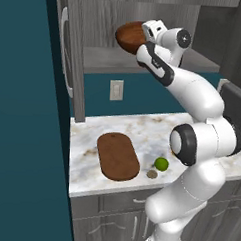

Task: Open the cabinet. Place the bowl and condiment on the counter. Then place the lime and garlic on the cutting board.

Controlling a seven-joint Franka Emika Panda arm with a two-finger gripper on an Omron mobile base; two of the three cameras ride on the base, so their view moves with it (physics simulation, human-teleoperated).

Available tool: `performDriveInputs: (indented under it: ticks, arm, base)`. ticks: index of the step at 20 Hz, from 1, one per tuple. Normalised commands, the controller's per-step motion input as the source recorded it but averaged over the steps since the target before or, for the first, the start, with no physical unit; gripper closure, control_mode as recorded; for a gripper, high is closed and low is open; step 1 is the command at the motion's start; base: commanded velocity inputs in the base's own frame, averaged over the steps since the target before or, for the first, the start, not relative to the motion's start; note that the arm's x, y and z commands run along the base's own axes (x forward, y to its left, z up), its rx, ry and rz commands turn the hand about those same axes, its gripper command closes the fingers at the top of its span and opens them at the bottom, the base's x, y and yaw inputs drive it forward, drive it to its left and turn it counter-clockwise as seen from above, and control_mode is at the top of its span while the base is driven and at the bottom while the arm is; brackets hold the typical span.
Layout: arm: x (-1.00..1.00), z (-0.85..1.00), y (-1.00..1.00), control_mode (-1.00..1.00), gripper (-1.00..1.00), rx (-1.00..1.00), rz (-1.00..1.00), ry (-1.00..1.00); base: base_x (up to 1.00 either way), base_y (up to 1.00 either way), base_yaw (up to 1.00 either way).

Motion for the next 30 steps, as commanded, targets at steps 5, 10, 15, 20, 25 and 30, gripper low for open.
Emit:
performDriveInputs:
  ticks: [5,10,15,20,25,30]
  arm:
    - [0.00,-0.04,0.00,-1.00,1.00,0.05,0.00,0.00]
    - [-0.08,-0.01,0.00,-1.00,1.00,0.05,-0.02,0.00]
    - [-0.32,0.00,-0.05,-1.00,1.00,0.05,-0.07,0.00]
    - [-0.50,0.00,0.00,-1.00,1.00,0.01,-0.09,0.00]
    - [-0.58,0.00,0.00,-1.00,1.00,0.00,-0.12,0.00]
    - [-0.61,0.00,0.00,-1.00,1.00,0.02,-0.13,0.00]
  base:
    - [0.00,0.00,0.00]
    - [0.00,0.00,0.00]
    - [0.00,0.00,0.00]
    - [0.00,0.00,0.00]
    - [0.00,0.00,0.00]
    - [0.00,0.00,0.00]
